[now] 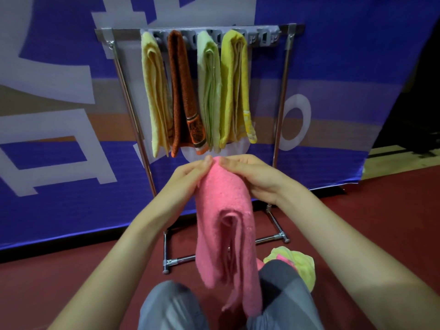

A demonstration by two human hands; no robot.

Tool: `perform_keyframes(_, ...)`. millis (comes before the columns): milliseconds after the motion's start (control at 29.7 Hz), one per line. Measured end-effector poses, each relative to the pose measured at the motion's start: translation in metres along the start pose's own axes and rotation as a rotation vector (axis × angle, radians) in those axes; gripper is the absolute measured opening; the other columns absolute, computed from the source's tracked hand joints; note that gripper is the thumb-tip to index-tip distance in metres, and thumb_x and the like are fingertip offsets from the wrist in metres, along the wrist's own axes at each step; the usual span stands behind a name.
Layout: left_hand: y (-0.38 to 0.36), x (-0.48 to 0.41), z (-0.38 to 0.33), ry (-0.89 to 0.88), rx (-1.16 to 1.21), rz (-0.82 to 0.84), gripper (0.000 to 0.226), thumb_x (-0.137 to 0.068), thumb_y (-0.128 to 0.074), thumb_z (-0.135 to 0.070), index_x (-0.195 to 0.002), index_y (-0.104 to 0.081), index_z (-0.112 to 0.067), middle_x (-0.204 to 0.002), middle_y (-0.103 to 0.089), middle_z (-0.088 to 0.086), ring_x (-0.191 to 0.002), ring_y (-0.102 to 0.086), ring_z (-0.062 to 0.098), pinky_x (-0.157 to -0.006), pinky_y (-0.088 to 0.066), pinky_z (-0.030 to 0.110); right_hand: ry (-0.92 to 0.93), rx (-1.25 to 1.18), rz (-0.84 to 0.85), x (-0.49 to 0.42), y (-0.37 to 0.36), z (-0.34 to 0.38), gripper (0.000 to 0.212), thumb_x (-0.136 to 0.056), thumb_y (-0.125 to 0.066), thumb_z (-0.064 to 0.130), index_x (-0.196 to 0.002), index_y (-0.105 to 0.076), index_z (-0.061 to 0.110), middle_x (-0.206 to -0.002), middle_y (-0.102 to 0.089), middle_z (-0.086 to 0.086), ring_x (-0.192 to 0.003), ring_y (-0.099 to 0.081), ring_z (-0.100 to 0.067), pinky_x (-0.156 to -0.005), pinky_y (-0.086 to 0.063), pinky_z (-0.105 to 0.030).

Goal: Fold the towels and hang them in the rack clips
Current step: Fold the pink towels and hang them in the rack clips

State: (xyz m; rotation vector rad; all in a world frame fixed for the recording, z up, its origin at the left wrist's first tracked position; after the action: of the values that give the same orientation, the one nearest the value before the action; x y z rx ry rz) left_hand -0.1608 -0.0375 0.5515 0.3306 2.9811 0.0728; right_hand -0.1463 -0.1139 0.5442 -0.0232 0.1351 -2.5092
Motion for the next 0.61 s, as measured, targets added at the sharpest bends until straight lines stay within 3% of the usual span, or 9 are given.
perform_keyframes(101,-0.004,-0.001,-0.002,0.018,-0.005,-0.003,0.028,-0.086,-0.047,-0.033,-0.076,-0.067,-0.018,-0.064,-0.071,-0.007,-0.064,-0.065,0.003,-0.064,-0.053,0.016,-0.002,-0.011,-0.016,0.005,0.001,-0.003,0.02,-0.089,-0.046,0.021,-0.082,-0.063,0.013,-0.059,-0.068,0.008,-0.054,-0.061,-0.001,-0.053,-0.049,-0.012)
perform_keyframes(202,-0.002,0.0,-0.013,-0.016,0.069,-0.035,0.023,-0.088,-0.048,-0.023,-0.071,-0.061,-0.014,-0.052,-0.064,-0.007,-0.05,-0.059,0.002,-0.052,-0.048,0.014,-0.047,-0.026,-0.019,0.01,0.001,-0.017,0.028,-0.071,-0.054,0.038,-0.083,-0.064,0.015,-0.064,-0.068,0.007,-0.058,-0.062,-0.004,-0.053,-0.05,-0.015)
perform_keyframes(337,0.008,-0.002,-0.022,-0.035,0.151,-0.06,0.018,-0.072,-0.058,-0.037,-0.067,-0.06,-0.02,-0.063,-0.059,-0.002,-0.062,-0.054,0.01,-0.064,-0.044,0.025,-0.054,-0.095,-0.013,0.017,0.005,-0.042,0.036,-0.066,-0.059,0.046,-0.085,-0.069,0.018,-0.074,-0.072,0.007,-0.07,-0.067,-0.005,-0.063,-0.053,-0.018)
perform_keyframes(471,0.02,-0.002,-0.004,0.05,0.1,-0.077,0.023,-0.083,-0.051,-0.035,-0.076,-0.066,-0.02,-0.067,-0.066,-0.006,-0.066,-0.059,0.007,-0.064,-0.047,0.02,0.055,-0.184,0.044,0.016,0.001,-0.026,0.049,-0.048,-0.077,0.056,-0.082,-0.074,0.022,-0.074,-0.073,0.008,-0.07,-0.067,-0.002,-0.061,-0.052,-0.015)
perform_keyframes(539,0.016,0.001,0.001,0.073,0.033,-0.024,0.034,-0.077,-0.047,-0.043,-0.081,-0.066,-0.016,-0.069,-0.064,-0.001,-0.062,-0.055,0.008,-0.055,-0.043,0.017,0.08,-0.166,0.041,0.011,-0.003,-0.013,0.043,-0.056,-0.073,0.051,-0.084,-0.073,0.019,-0.07,-0.071,0.009,-0.066,-0.065,-0.001,-0.059,-0.051,-0.013)
perform_keyframes(606,0.009,0.002,0.004,0.06,-0.012,0.014,0.038,-0.078,-0.047,-0.041,-0.088,-0.065,-0.009,-0.082,-0.057,0.01,-0.072,-0.051,0.015,-0.058,-0.039,0.02,0.076,-0.119,0.023,0.007,-0.005,-0.006,0.026,-0.075,-0.066,0.039,-0.087,-0.067,0.016,-0.063,-0.068,0.01,-0.058,-0.06,0.001,-0.055,-0.047,-0.012)
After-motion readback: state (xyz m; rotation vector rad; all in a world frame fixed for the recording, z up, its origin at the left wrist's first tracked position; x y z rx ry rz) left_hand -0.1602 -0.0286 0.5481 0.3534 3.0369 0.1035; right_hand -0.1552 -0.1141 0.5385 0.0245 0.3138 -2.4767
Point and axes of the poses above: each hand's wrist, its own x-axis away from the middle knuckle, its own y-axis out of the back of the hand, z = x × y, the point moved 9 cm from there along -x, towards the middle knuckle
